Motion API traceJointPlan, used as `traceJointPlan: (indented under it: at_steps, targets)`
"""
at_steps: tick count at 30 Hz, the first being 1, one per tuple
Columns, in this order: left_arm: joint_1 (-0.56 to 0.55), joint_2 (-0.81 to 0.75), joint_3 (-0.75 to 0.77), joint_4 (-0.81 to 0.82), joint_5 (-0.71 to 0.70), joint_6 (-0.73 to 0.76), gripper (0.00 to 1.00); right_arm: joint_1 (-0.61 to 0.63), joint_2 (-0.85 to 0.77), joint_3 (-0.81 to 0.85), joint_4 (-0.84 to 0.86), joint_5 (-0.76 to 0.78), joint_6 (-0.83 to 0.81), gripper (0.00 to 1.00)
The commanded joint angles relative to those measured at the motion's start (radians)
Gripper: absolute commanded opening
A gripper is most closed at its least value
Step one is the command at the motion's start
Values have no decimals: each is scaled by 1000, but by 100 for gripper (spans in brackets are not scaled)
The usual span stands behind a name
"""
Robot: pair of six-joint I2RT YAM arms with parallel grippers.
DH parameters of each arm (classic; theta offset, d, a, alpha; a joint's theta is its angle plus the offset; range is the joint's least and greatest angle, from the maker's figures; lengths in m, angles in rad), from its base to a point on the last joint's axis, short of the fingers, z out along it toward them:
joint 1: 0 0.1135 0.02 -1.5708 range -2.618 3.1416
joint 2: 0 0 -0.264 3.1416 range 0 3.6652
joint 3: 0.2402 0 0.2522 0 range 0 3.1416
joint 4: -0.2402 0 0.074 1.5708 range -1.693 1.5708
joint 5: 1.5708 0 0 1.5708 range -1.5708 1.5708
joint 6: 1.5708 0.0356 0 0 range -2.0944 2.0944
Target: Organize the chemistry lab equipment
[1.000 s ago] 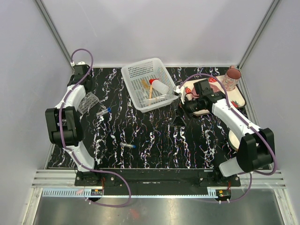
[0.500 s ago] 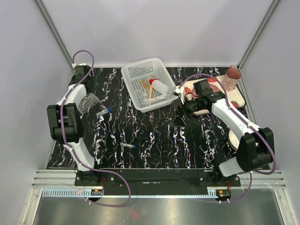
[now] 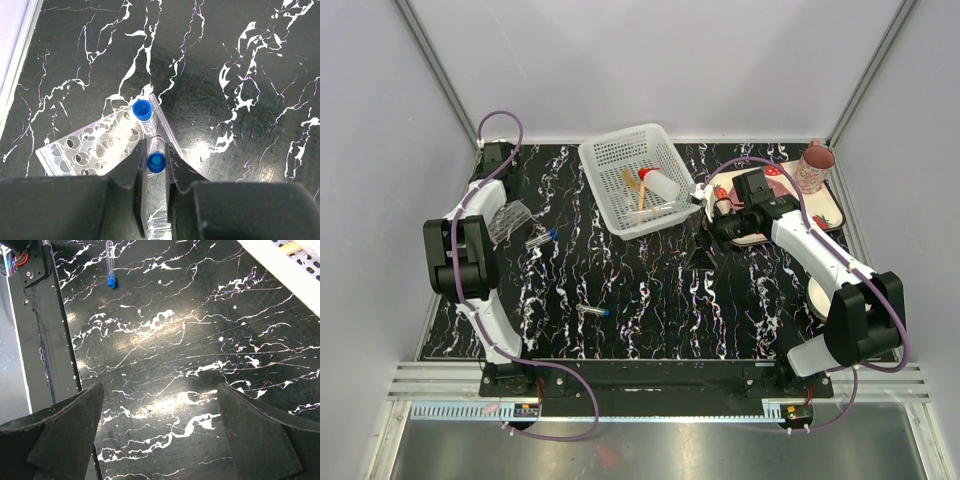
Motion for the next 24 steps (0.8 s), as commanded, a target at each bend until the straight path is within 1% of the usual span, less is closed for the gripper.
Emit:
traceJointPlan:
  at_steps: [1,4,5,7,9,11,12,14,18,19,21,22,24]
  targets:
    - [7,0,30,57,-5,9,12,2,6,9,1,-31,-20,100]
    - [6,-14,25,57,-12,4,18,2,6,9,-2,-31,-22,100]
    - [7,-28,27,57,-13,1,24,2,7,9,-1,-31,-22,100]
    - [7,-45,27,49,-15,-5,29,2,4,11,-4,-31,-22,100]
    - [6,-80,25,43,-16,-11,37,2,4,11,-5,-32,-23,100]
    - [7,-112,22,31,-15,-14,41,2,-3,11,-5,-35,-23,100]
    - [6,-124,21,20,-15,-17,45,2,-7,11,-5,-37,-23,100]
    - [7,-158,18,8,-16,-22,47,2,-10,11,-8,-42,-23,100]
    - [7,-258,-15,-35,-1,-45,58,2,-17,6,-18,-83,-46,100]
    - [6,-319,-40,-38,5,-48,67,2,-20,3,-16,-109,-51,100]
    - [7,-388,-76,-49,21,-54,77,7,-19,5,-6,-133,-48,100]
    - [9,-461,-117,-52,27,-57,87,23,-19,6,2,-132,-39,100]
    - [21,-537,-192,-66,72,-89,98,59,-29,9,33,-102,-33,100]
